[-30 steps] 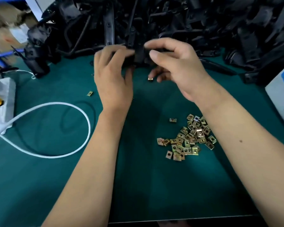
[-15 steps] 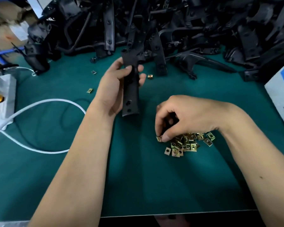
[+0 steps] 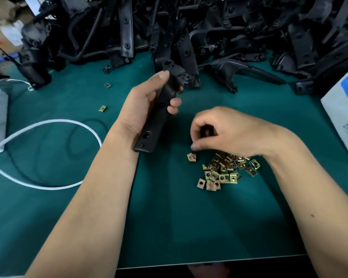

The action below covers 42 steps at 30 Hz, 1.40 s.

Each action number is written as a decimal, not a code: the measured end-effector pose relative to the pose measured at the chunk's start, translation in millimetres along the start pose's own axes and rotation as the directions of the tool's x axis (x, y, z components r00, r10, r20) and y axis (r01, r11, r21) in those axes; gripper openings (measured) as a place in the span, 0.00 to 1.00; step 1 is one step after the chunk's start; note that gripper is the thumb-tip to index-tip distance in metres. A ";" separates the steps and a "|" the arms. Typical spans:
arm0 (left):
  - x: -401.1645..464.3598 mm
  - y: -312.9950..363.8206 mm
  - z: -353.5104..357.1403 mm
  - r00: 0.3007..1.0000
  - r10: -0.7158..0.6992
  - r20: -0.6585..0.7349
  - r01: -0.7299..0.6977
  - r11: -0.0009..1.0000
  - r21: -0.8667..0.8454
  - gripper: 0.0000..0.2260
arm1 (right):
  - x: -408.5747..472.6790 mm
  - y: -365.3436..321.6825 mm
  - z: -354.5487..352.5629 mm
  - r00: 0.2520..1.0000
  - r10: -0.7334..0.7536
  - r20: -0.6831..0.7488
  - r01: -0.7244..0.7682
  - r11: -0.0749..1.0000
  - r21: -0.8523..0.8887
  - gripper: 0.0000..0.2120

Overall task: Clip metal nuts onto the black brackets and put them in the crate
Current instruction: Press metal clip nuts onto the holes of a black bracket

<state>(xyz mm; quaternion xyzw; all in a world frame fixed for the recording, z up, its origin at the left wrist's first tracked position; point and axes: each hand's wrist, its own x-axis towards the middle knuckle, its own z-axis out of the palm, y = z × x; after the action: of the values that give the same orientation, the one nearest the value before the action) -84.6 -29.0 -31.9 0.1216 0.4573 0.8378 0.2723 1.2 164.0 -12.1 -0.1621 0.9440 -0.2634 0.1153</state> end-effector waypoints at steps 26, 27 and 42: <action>-0.4 -4.7 3.7 0.985 -0.002 0.173 -0.080 0.879 0.470 0.24 | 4.6 16.0 0.9 0.868 0.368 -0.332 0.098 0.529 0.843 0.04; -0.4 -4.5 3.5 0.986 -0.001 0.167 -0.079 0.879 0.470 0.23 | 4.2 16.0 0.5 0.885 0.358 -0.297 0.085 0.504 0.859 0.04; -1.0 -5.8 3.3 0.988 -0.007 0.157 -0.074 0.860 0.505 0.22 | 2.2 13.7 -1.6 0.931 0.278 -0.236 0.098 0.433 0.896 0.10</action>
<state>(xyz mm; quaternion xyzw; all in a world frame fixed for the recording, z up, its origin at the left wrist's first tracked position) -80.2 -24.7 -34.8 0.2612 0.6379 0.6798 0.2503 -4.7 175.0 -18.3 0.0251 0.6711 -0.7404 0.0283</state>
